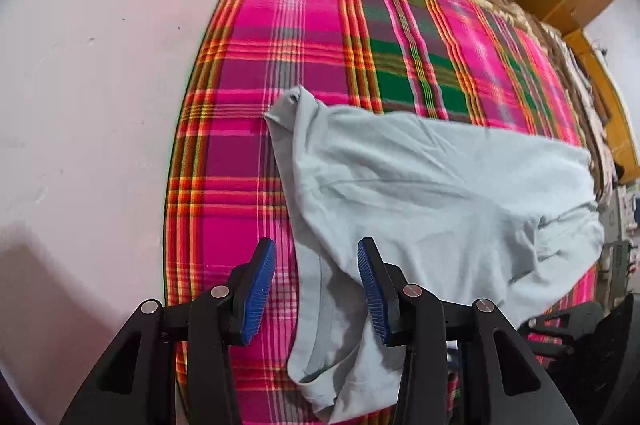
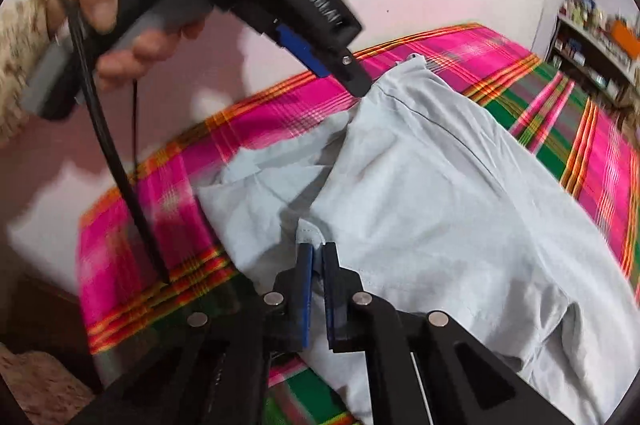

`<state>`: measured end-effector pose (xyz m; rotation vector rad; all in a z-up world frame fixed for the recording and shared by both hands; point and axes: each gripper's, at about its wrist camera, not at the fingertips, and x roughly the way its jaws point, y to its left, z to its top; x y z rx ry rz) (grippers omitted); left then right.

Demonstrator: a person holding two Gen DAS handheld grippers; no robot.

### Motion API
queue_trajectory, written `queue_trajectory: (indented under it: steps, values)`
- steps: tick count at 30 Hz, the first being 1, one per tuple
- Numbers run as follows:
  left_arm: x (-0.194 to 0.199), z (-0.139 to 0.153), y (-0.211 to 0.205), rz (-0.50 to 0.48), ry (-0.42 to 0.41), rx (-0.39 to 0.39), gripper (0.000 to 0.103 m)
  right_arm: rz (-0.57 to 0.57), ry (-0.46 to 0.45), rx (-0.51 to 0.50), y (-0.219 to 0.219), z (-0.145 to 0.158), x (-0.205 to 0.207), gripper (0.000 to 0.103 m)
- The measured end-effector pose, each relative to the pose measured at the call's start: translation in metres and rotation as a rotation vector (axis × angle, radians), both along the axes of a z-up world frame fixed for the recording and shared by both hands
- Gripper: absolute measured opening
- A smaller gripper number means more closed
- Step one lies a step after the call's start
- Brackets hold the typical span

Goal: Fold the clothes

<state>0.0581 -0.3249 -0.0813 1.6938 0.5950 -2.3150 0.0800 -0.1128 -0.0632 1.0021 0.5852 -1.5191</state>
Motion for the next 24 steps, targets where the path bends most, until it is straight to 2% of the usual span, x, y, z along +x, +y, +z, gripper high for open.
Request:
queue_trajectory:
  steps: [4,8,11,14,16,22,24]
  values:
    - [-0.005,0.005,-0.009,0.012,0.039,0.033,0.044,-0.058,-0.163,-0.04,0.01,0.01,-0.025,0.005]
    - [-0.022,0.008,-0.012,-0.004,0.057,0.099,0.044,-0.109,-0.249,-0.081,0.019,0.022,-0.047,0.005]
    - [-0.035,0.014,-0.016,-0.032,0.055,0.163,0.044,-0.145,-0.258,-0.1,0.023,0.031,-0.068,0.005]
    - [-0.047,0.01,-0.008,-0.107,0.014,0.132,0.044,-0.189,-0.259,-0.117,0.029,0.036,-0.087,0.005]
    - [-0.05,0.009,-0.01,-0.12,0.01,0.158,0.044,-0.222,-0.257,-0.125,0.034,0.038,-0.101,0.005]
    - [-0.066,-0.005,-0.03,-0.092,-0.038,0.163,0.044,-0.303,-0.273,-0.128,0.043,0.038,-0.136,0.005]
    - [-0.069,-0.002,-0.034,-0.086,-0.028,0.143,0.044,-0.328,-0.283,-0.128,0.045,0.035,-0.147,0.005]
